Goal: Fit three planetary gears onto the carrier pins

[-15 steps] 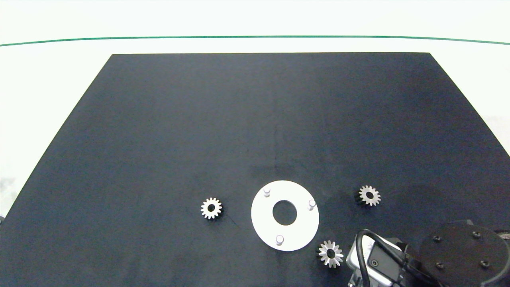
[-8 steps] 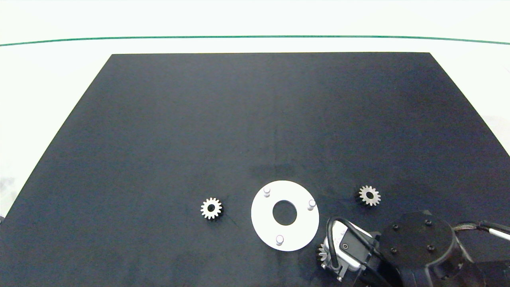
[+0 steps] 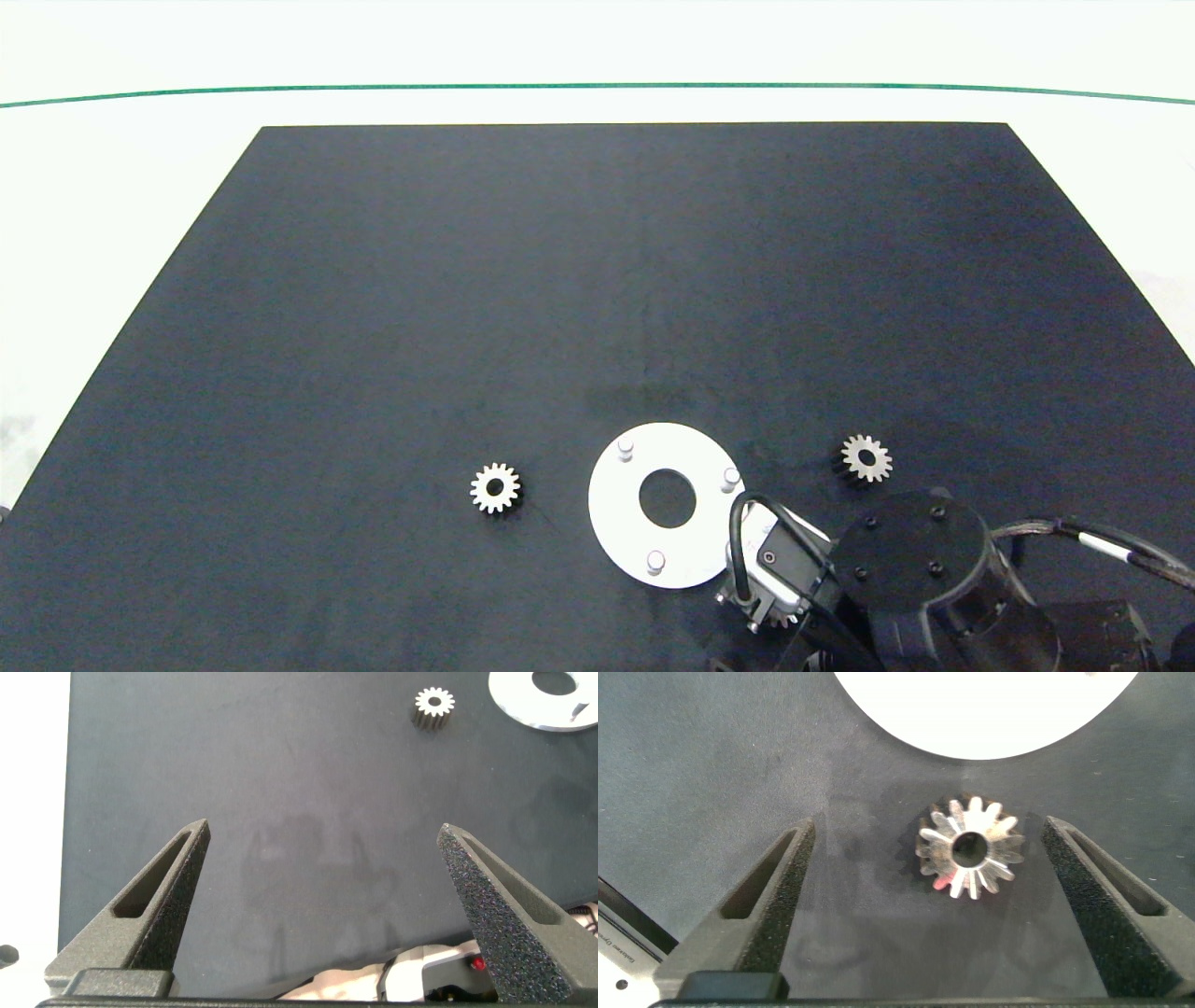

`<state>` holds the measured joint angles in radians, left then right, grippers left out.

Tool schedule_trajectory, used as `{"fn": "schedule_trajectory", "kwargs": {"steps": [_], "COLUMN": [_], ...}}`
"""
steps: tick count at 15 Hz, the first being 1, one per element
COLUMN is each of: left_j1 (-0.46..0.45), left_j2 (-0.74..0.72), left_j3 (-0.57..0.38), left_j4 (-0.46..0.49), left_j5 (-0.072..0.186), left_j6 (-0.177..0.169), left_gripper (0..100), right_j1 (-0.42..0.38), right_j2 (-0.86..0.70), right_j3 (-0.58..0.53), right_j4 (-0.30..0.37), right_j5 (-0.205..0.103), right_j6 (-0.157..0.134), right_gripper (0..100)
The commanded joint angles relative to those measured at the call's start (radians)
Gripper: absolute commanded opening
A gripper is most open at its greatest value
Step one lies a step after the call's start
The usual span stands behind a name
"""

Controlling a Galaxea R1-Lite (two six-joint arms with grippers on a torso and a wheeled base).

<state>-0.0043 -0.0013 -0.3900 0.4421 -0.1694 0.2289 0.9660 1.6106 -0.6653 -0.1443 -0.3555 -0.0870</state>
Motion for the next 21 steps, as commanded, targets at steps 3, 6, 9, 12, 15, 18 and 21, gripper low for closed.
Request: {"fn": "schedule_trajectory", "kwargs": {"steps": [3, 6, 9, 12, 15, 18, 21], "left_j1": [0.000, 0.000, 0.000, 0.000, 0.000, -0.002, -0.002], "left_j2": [0.001, 0.001, 0.001, 0.001, 0.001, 0.001, 0.001], "left_j3": [0.000, -0.001, -0.001, -0.001, 0.000, -0.001, -0.001], "left_j4": [0.003, 0.003, 0.003, 0.003, 0.003, 0.003, 0.003], "left_j5": [-0.001, -0.001, -0.001, -0.001, -0.001, -0.001, -0.001], "left_j6": [0.001, 0.001, 0.001, 0.001, 0.001, 0.001, 0.001], "left_gripper": [100, 100, 100, 100, 100, 100, 100], "right_j1": [-0.001, -0.019, -0.036, -0.043, -0.041, -0.043, -0.043], "right_j2": [0.012, 0.009, 0.005, 0.003, 0.000, -0.001, 0.003], "right_j3": [0.003, 0.006, 0.006, 0.007, 0.006, 0.006, 0.006], "right_j4": [0.000, 0.000, 0.000, 0.000, -0.001, -0.001, -0.001], "right_j5": [-0.003, -0.005, -0.005, -0.005, -0.005, -0.005, -0.003], "right_j6": [0.001, 0.000, 0.000, 0.001, 0.001, 0.001, 0.003], "right_gripper": [90, 84, 78, 72, 66, 60, 54]}}
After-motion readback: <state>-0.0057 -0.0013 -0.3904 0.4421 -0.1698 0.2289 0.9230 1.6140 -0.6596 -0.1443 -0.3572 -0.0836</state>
